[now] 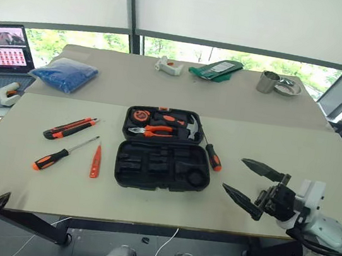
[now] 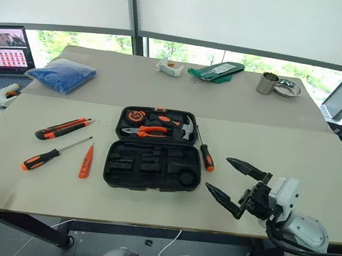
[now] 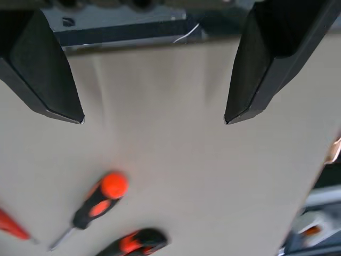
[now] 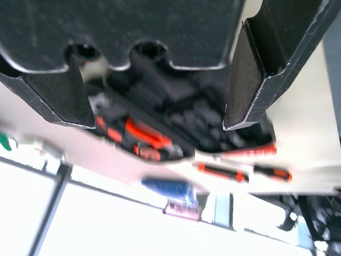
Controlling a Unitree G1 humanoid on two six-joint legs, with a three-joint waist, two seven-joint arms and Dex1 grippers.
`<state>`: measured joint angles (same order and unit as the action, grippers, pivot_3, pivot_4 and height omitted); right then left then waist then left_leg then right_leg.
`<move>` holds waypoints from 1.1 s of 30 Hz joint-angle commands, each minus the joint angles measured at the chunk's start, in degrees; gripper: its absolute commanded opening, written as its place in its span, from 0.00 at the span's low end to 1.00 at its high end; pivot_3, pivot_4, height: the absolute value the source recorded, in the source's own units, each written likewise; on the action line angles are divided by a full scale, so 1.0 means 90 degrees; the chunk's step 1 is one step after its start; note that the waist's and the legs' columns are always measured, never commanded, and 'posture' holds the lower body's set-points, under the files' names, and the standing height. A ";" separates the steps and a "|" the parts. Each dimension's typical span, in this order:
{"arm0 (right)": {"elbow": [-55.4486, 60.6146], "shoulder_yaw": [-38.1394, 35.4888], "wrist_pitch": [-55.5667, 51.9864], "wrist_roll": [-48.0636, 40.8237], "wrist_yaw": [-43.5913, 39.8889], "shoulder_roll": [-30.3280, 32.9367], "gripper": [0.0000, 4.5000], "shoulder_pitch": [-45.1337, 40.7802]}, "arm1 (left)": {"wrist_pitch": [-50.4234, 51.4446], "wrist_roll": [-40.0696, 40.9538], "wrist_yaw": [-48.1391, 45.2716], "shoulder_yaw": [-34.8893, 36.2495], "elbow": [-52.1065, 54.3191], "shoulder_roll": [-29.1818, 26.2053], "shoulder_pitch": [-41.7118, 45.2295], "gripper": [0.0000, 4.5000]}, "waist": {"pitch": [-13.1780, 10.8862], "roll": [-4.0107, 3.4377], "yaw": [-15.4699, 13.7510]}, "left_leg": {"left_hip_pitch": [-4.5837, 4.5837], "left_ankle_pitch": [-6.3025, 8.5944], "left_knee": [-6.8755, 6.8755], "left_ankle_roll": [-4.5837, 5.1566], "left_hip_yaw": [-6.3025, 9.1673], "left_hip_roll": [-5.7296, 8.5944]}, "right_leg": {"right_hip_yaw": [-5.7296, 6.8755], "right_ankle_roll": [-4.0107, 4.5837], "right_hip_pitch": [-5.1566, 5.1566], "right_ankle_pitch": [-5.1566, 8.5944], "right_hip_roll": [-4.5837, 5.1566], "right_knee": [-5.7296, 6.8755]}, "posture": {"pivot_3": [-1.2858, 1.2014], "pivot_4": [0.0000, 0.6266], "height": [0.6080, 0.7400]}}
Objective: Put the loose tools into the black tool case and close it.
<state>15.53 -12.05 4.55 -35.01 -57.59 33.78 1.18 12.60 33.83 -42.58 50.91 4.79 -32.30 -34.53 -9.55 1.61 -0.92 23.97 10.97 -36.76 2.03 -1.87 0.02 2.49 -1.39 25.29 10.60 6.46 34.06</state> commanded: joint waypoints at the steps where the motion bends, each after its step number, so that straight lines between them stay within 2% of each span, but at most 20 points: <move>1: 0.0345 -0.0018 0.0059 -0.0098 -0.0064 -0.0019 0.98 -0.0109 | 0.0466 0.0399 0.0003 0.0238 0.0072 -0.0239 0.0056 1.00 | 0.0000 0.0000 -0.0028 | 0.0000 0.0000 0.0000 0.0000 0.0000 0.0000 | 0.0000 0.0000 -0.0001 0.0000 0.0000 -0.0001 | 0.52 0.24 1.00; 5: 0.0429 0.0164 0.0074 -0.0025 -0.0143 -0.0092 0.98 -0.0127 | 0.1253 0.0680 0.0021 -0.0141 0.0505 -0.0817 0.0600 1.00 | 0.0006 0.0008 -0.0076 | 0.0014 0.0000 -0.0003 0.0000 -0.0001 -0.0008 | -0.0001 0.0001 -0.0004 0.0001 0.0001 -0.0003 | 0.52 0.24 1.00; 8: 0.0451 0.0226 0.0066 -0.0019 -0.0131 -0.0146 0.98 -0.0171 | 0.1832 0.0468 0.0175 -0.0727 0.0575 -0.1466 0.1249 1.00 | 0.0005 0.0006 -0.0101 | 0.0025 0.0000 -0.0004 0.0000 -0.0018 -0.0030 | 0.0001 0.0001 -0.0004 0.0000 -0.0002 -0.0002 | 0.52 0.24 1.00; 12: 0.0440 0.0316 0.0163 0.0089 -0.0215 -0.0167 0.98 -0.0094 | 0.2172 -0.0077 0.0082 -0.1791 0.0032 -0.2251 0.2286 1.00 | 0.0009 0.0002 -0.0109 | 0.0023 -0.0001 -0.0004 -0.0001 -0.0068 -0.0048 | 0.0030 0.0032 -0.0014 -0.0021 -0.0009 0.0002 | 0.52 0.24 1.00; 17: 0.0397 0.0333 0.0261 0.0217 -0.0262 -0.0190 0.98 0.0056 | 0.2339 -0.0633 -0.0007 -0.2934 -0.0934 -0.2588 0.3704 1.00 | 0.0010 0.0003 -0.0051 | 0.0012 0.0001 -0.0005 -0.0005 -0.0131 -0.0059 | 0.0039 0.0061 -0.0005 -0.0066 -0.0026 0.0008 | 0.52 0.24 1.00; 22: 0.0421 0.0243 0.0317 0.0285 -0.0188 -0.0186 0.98 0.0168 | 0.2299 -0.0988 -0.0498 -0.3742 -0.1618 -0.2640 0.4521 1.00 | 0.0009 0.0004 -0.0013 | 0.0012 0.0016 -0.0004 -0.0013 -0.0142 -0.0073 | 0.0039 0.0075 0.0004 -0.0081 -0.0054 0.0009 | 0.52 0.24 1.00; 25: 0.0482 0.0217 0.0323 0.0293 -0.0154 -0.0174 1.00 0.0259 | 0.2124 -0.1243 -0.0511 -0.3985 -0.1975 -0.2585 0.4878 0.84 | 0.0009 0.0005 0.0003 | 0.0012 0.0003 -0.0009 0.0012 -0.0143 -0.0088 | 0.0034 0.0075 0.0005 -0.0082 -0.0081 0.0007 | 0.52 0.24 1.00; 26: 0.0518 0.0205 0.0318 0.0285 -0.0143 -0.0171 1.00 0.0292 | 0.2129 -0.1273 -0.0576 -0.4037 -0.2047 -0.2593 0.4923 0.73 | 0.0009 0.0005 0.0007 | 0.0012 0.0002 -0.0010 0.0013 -0.0143 -0.0094 | 0.0032 0.0076 0.0006 -0.0081 -0.0086 0.0006 | 0.52 0.24 1.00; 28: 0.0642 0.0150 0.0222 0.0146 -0.0100 -0.0164 1.00 0.0332 | 0.2184 -0.1273 -0.0786 -0.4081 -0.2132 -0.2633 0.4927 0.60 | 0.0009 0.0005 0.0021 | 0.0010 0.0002 -0.0010 0.0013 -0.0143 -0.0098 | 0.0030 0.0081 0.0007 -0.0083 -0.0090 0.0007 | 0.52 0.24 1.00; 30: 0.0733 0.0074 0.0088 0.0003 -0.0033 -0.0128 1.00 0.0330 | 0.2047 -0.1299 -0.0967 -0.4004 -0.2240 -0.2678 0.4870 0.41 | 0.0009 0.0005 0.0023 | 0.0006 0.0009 -0.0010 0.0002 -0.0144 -0.0100 | 0.0027 0.0089 0.0007 -0.0080 -0.0089 0.0009 | 0.52 0.24 1.00; 33: 0.0741 -0.0007 -0.0015 -0.0040 -0.0051 -0.0020 1.00 0.0301 | 0.1684 -0.1262 -0.1350 -0.3814 -0.2535 -0.2743 0.4858 0.19 | 0.0009 0.0005 0.0025 | -0.0002 0.0029 -0.0011 -0.0033 -0.0148 -0.0101 | 0.0023 0.0095 0.0004 -0.0083 -0.0088 0.0009 | 0.52 0.24 1.00</move>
<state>20.36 -10.12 4.98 -33.79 -58.44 32.87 4.40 29.97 22.41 -52.70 14.51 -16.93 -55.47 9.17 -9.47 1.66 -0.69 23.94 11.23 -36.87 1.73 -3.21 -0.89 2.70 -0.52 25.33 9.85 5.66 34.14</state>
